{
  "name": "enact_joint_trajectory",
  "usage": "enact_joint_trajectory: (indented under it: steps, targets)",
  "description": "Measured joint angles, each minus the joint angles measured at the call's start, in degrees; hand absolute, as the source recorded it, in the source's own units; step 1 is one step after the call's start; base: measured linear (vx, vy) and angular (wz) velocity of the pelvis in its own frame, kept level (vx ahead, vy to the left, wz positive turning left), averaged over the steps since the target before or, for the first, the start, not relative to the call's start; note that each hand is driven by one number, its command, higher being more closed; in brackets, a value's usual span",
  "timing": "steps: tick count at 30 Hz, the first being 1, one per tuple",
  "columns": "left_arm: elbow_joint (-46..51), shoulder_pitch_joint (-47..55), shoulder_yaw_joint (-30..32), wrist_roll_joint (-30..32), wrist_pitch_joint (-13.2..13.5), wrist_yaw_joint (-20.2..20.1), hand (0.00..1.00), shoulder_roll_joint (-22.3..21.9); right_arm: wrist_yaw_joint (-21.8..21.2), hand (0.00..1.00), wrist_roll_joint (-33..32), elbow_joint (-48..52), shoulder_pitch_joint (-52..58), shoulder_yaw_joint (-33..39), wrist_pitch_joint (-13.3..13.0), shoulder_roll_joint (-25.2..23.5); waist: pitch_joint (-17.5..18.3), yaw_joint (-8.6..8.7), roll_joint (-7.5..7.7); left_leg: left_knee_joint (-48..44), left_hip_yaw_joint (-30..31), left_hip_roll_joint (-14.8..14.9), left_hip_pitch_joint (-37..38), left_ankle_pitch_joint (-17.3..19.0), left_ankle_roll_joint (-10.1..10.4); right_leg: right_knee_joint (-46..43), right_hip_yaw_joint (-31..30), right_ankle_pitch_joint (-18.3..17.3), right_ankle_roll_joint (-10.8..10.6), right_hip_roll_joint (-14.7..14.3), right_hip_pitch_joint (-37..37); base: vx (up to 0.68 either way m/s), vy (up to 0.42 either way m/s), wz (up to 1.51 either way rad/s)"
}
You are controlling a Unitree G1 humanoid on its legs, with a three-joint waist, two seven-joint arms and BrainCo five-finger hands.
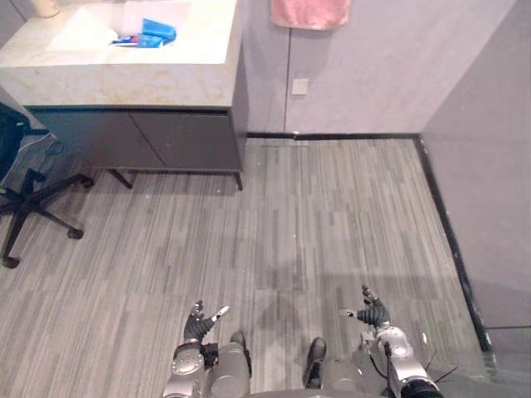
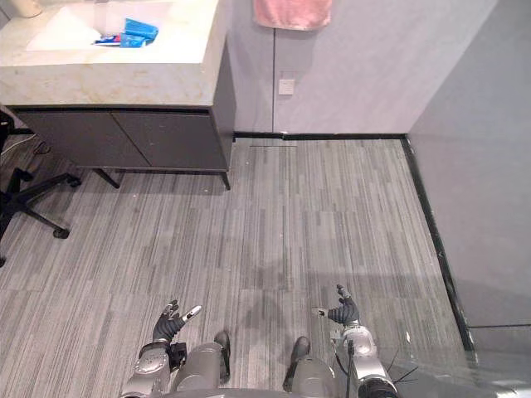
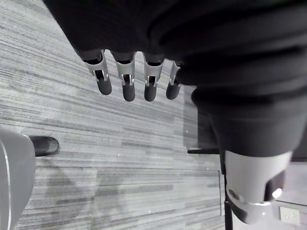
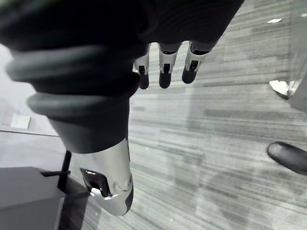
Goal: Pick up the laundry basket with both hands and put the clothes into the washing machine.
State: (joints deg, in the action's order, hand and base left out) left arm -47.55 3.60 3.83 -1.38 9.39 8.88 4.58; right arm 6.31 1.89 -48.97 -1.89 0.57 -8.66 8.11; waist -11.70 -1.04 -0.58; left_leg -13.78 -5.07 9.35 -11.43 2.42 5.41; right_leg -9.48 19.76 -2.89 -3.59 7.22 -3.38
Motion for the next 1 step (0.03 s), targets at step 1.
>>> enact_joint_trajectory:
  steps: [1]
  targets:
    - [0.3,0.5,-0.6,0.0,0.1,0.0,0.0,1.3,0.0,0.0,0.9,0.3,0.9,0.0,-0.1,-1.1,0.5,0.02,1.37,2.0,-0.2,-1.6,1.4,-0.3,-0.5,0.6,-0.9,-0.4,-0.8,1.2,0.8,0.04,0.066,0.14]
